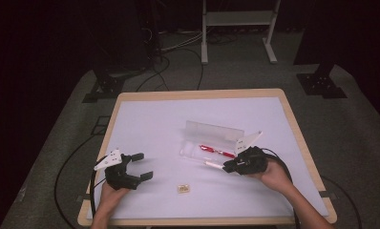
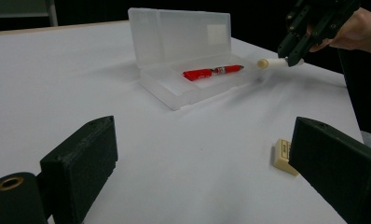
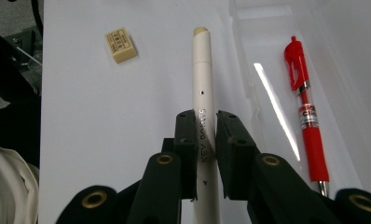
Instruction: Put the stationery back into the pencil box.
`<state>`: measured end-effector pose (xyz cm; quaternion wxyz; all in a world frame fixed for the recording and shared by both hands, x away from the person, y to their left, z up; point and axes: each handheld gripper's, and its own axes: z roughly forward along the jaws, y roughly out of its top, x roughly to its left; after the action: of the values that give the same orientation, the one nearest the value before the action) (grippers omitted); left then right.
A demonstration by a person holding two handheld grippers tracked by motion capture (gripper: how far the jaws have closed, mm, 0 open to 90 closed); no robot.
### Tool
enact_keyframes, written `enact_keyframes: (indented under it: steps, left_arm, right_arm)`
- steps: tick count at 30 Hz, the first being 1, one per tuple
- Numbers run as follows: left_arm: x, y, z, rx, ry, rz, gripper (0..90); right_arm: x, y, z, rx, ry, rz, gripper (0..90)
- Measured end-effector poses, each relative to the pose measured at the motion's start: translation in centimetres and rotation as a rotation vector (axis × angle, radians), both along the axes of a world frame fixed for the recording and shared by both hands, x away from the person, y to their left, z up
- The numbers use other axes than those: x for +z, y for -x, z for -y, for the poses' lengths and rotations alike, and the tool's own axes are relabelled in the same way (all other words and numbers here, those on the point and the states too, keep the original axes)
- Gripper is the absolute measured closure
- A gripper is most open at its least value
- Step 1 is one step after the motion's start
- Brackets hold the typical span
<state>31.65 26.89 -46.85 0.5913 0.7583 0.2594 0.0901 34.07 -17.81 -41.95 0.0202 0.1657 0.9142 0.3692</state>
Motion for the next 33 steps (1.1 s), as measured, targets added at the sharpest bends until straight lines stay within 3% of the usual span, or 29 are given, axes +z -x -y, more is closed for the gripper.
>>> enact_keyframes:
  steps: [15,33]
  left_arm:
    - [0.0,0.0,0.0,-0.001,-0.001,0.000,7.4]
    - [0.0,0.0,0.0,-0.001,0.001,-0.001,7.4]
  right_arm:
    - [1.5,-1.9,-0.5,-0.013,0.002,0.000,78.2]
    - [2.0,-3.2,-1.1,-0.015,0.029,0.000,78.2]
